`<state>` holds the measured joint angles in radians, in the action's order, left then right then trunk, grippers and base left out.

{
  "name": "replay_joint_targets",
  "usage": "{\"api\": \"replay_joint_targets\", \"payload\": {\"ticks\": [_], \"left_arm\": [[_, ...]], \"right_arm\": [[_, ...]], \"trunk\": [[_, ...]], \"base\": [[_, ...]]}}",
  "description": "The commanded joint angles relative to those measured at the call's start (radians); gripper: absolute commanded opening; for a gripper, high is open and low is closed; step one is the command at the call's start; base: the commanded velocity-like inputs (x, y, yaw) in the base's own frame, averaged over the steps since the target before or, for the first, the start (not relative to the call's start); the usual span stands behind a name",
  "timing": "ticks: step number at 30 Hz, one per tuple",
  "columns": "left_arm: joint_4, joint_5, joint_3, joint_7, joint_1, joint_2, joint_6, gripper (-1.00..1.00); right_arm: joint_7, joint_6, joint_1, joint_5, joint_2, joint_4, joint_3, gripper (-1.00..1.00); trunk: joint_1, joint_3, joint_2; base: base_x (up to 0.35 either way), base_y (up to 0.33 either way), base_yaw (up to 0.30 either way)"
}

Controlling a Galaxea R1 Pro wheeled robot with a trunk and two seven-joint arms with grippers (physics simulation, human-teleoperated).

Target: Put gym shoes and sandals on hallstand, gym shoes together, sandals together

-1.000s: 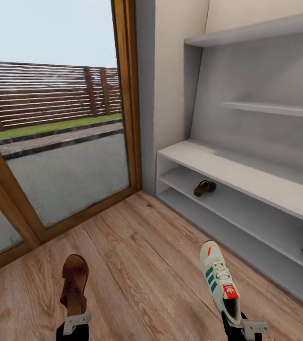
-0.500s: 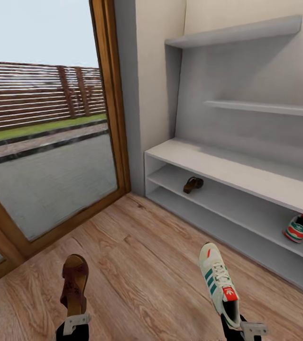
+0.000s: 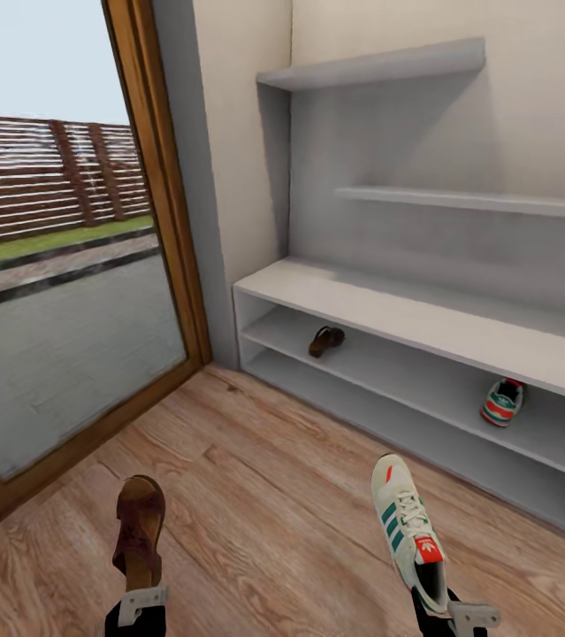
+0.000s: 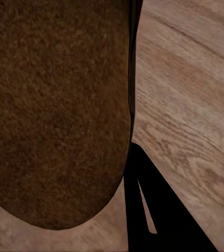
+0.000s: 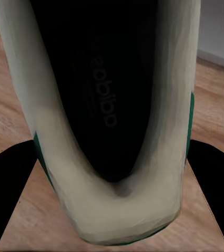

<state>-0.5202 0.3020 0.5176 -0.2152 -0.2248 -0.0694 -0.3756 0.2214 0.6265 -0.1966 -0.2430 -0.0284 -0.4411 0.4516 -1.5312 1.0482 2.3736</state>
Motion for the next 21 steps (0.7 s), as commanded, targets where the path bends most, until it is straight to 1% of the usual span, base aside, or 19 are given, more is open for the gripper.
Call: {"api": "replay_joint_targets", "payload": {"ticks": [1,12,16,21], "left_arm": [[-0.001,0.009,0.009,-0.007,-0.001,-0.001,-0.002,-1.00],[-0.001,0.009,0.009,-0.007,-0.001,-0.001,-0.002,-1.00],[-0.001,0.009,0.009,-0.007,-0.001,-0.001,-0.002,-1.00],[-0.002,0.009,0.009,-0.007,-0.001,-0.001,-0.003,-1.00]], "right_arm": [[0.006,0.004,-0.001,-0.009,0.001,0.001,0.009,-1.00],[0.006,0.004,-0.001,-0.009,0.001,0.001,0.009,-1.00],[0.006,0.004,-0.001,-0.009,0.001,0.001,0.009,-1.00],[0.006,0.005,-0.001,-0.009,0.002,0.001,0.009,-1.00]], "trunk": [[0.000,0.001,0.000],[0.000,0.001,0.000],[0.000,0.001,0.000],[0.000,0.001,0.000]], "base": [[0.000,0.000,-0.266],[0.001,0.017,-0.266],[0.054,0.212,-0.266],[0.087,0.278,-0.266]]}}
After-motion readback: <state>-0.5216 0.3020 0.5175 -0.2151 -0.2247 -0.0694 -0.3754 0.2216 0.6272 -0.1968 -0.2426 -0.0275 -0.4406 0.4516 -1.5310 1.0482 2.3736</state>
